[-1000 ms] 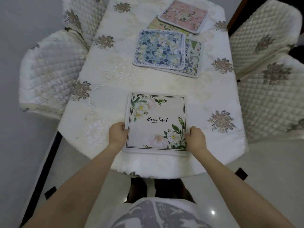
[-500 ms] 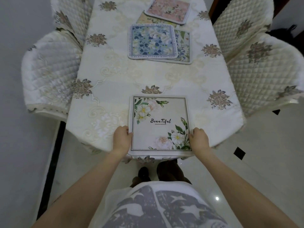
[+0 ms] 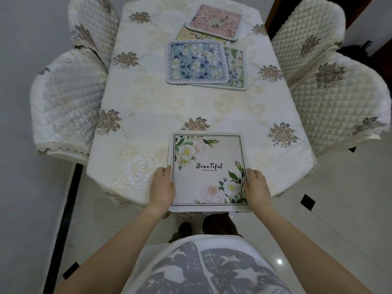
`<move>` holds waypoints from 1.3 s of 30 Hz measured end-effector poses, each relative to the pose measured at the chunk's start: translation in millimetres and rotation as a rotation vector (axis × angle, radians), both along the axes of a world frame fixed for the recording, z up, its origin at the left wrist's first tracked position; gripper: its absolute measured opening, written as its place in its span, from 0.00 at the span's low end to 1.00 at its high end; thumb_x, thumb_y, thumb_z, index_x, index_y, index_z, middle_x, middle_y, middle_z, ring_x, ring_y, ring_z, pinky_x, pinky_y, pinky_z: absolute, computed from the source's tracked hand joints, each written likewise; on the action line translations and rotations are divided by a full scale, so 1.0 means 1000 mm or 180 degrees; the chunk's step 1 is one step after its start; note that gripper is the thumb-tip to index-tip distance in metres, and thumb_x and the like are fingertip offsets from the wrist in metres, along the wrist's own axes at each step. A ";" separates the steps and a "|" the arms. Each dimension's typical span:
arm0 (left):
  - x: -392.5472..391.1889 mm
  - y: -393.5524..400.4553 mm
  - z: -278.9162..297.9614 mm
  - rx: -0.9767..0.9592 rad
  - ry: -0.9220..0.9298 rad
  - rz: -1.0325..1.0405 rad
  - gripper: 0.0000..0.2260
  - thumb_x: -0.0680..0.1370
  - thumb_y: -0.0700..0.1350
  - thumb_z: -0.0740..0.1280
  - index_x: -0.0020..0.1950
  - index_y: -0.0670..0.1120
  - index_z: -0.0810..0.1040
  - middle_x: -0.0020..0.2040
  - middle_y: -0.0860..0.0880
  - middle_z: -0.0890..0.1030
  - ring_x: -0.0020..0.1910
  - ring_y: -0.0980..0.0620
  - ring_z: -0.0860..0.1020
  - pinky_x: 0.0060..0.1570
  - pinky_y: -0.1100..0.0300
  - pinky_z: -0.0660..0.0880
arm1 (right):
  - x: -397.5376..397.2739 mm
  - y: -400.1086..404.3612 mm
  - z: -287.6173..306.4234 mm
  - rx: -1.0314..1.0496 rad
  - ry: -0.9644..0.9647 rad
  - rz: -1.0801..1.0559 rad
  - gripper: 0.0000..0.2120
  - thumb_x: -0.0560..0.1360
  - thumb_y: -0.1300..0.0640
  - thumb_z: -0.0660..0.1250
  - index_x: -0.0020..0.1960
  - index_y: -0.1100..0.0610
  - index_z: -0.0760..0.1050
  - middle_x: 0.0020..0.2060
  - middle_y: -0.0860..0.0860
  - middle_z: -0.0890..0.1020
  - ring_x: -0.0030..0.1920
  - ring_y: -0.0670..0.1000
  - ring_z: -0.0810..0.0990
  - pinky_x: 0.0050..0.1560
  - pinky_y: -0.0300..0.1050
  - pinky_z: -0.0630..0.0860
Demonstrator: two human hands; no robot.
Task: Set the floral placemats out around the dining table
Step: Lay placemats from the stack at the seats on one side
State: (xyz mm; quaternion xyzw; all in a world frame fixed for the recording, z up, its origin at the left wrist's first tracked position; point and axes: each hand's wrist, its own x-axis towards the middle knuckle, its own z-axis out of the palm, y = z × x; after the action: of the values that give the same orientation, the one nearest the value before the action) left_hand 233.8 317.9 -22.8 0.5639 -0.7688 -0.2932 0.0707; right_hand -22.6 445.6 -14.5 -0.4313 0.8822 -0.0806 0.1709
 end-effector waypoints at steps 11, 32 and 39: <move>-0.019 -0.021 -0.015 -0.0161 -0.0586 -0.1310 0.28 0.77 0.53 0.60 0.75 0.47 0.56 0.76 0.45 0.57 0.75 0.45 0.53 0.73 0.50 0.56 | 0.011 -0.030 -0.013 0.0362 0.0001 0.1099 0.29 0.76 0.44 0.57 0.75 0.49 0.55 0.77 0.55 0.57 0.77 0.57 0.52 0.74 0.53 0.55; -0.210 -0.277 0.042 -0.0857 0.0050 -0.0573 0.25 0.76 0.52 0.64 0.70 0.43 0.66 0.67 0.44 0.71 0.66 0.45 0.68 0.63 0.51 0.68 | -0.142 -0.319 0.046 -0.0773 0.0024 0.1275 0.26 0.77 0.51 0.62 0.72 0.56 0.62 0.72 0.58 0.65 0.72 0.58 0.63 0.68 0.54 0.64; -0.241 -0.384 0.009 -0.0946 0.0104 -0.0201 0.24 0.75 0.50 0.67 0.68 0.43 0.68 0.64 0.44 0.72 0.62 0.45 0.71 0.60 0.50 0.71 | -0.190 -0.431 0.008 -0.0689 0.0071 0.1165 0.26 0.77 0.51 0.62 0.72 0.56 0.61 0.71 0.61 0.66 0.70 0.60 0.64 0.66 0.54 0.66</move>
State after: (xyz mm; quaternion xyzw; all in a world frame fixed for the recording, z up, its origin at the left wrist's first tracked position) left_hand -6.8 -66.5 -13.8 0.5179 -0.8198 -0.1874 0.1566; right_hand -212.4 14.7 -6.4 -0.6010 0.7772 -0.1378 0.1256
